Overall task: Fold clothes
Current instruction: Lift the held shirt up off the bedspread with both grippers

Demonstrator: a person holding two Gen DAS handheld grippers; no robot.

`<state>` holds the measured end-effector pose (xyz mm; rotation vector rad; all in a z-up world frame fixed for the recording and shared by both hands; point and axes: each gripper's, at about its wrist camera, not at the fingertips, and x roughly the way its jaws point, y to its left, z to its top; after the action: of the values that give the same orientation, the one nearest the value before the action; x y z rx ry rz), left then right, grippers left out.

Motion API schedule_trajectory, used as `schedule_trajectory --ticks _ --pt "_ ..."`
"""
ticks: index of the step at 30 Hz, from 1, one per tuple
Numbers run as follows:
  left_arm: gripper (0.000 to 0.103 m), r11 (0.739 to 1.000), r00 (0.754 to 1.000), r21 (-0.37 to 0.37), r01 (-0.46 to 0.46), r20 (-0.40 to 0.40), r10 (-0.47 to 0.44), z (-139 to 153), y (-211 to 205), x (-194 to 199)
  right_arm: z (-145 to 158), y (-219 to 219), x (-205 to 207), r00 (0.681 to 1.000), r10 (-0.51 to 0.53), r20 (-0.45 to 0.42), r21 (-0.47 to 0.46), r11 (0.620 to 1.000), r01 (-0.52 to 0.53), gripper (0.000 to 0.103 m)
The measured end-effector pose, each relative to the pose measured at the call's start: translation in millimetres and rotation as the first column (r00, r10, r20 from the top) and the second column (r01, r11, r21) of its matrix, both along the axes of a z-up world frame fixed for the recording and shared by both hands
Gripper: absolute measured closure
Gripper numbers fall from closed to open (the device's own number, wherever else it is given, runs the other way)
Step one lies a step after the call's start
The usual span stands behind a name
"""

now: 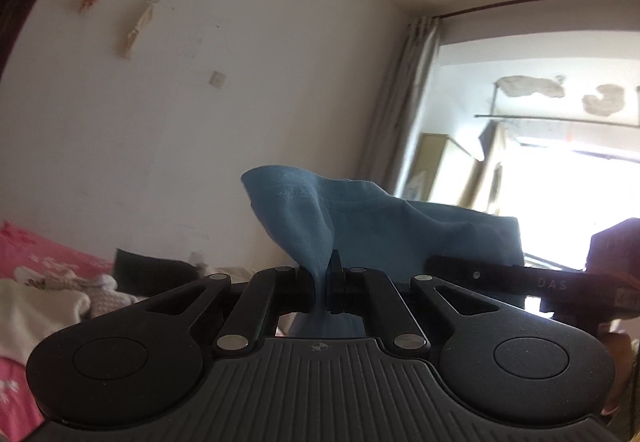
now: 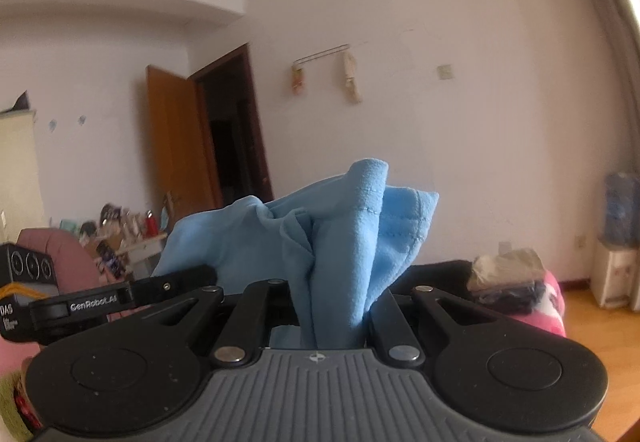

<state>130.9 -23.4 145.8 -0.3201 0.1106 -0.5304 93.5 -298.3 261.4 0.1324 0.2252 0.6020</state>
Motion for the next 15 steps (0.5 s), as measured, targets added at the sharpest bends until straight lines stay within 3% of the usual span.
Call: schedule_trajectory --ticks 7,15 --pt "0.1 0.987 0.996 0.144 -0.078 -0.037 0.084 5 -24 100 3 6 95 0.995 0.096 0.017 -0.012 0.995 -0.096 0.094" --pt "0.1 0.968 0.988 0.198 -0.155 0.017 0.155 6 -30 215 -21 13 253 0.981 0.172 0.089 0.14 0.973 -0.183 0.094"
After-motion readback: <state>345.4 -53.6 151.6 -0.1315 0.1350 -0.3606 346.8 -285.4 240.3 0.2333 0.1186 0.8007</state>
